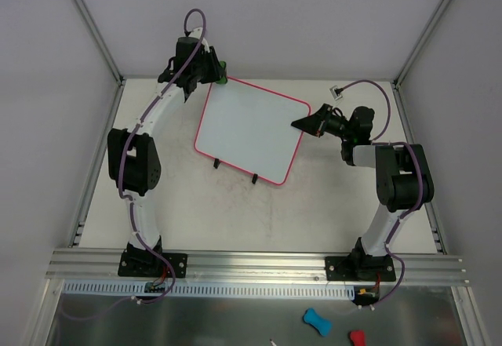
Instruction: Erase the whiteboard
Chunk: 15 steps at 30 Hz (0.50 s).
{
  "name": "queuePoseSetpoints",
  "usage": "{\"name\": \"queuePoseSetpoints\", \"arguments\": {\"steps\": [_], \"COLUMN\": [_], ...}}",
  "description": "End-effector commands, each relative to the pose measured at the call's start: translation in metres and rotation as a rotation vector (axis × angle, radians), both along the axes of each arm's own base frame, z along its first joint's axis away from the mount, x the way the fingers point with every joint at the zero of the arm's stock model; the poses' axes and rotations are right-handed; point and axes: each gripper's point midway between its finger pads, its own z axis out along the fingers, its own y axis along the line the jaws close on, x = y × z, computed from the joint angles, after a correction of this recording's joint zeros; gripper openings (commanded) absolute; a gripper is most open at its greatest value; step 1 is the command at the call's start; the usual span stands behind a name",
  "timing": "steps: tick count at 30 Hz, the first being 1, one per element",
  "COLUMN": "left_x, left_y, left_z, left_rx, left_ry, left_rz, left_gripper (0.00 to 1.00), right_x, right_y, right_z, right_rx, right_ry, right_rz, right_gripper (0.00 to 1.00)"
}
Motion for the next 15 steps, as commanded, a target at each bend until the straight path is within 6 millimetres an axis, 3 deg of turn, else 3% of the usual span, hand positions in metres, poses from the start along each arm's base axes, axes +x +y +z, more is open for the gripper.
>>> {"name": "queuePoseSetpoints", "arguments": {"steps": [1, 12, 15], "left_x": [0.010, -0.014, -0.017], "left_y": [-0.017, -0.056, -0.048], "left_z": [0.027, 0.016, 0.013], "left_rx": [-0.055, -0.061, -0.047], "left_ry": [-0.066, -0.036, -0.025], "left_rz": [-0.064, -0.185, -0.142], "left_gripper": [0.00, 0.00, 0.00], "right_x": [-0.019, -0.020, -0.020], "right_y": [0.012, 0.012, 0.012], "right_z": [0.028, 0.027, 0.028], "right_rx": [-0.008, -0.008, -0.008], "right_ry": [-0.171, -0.169, -0.169], "right_rz": [0.101, 0.101, 0.099], "right_gripper": [0.00, 0.00, 0.00]}}
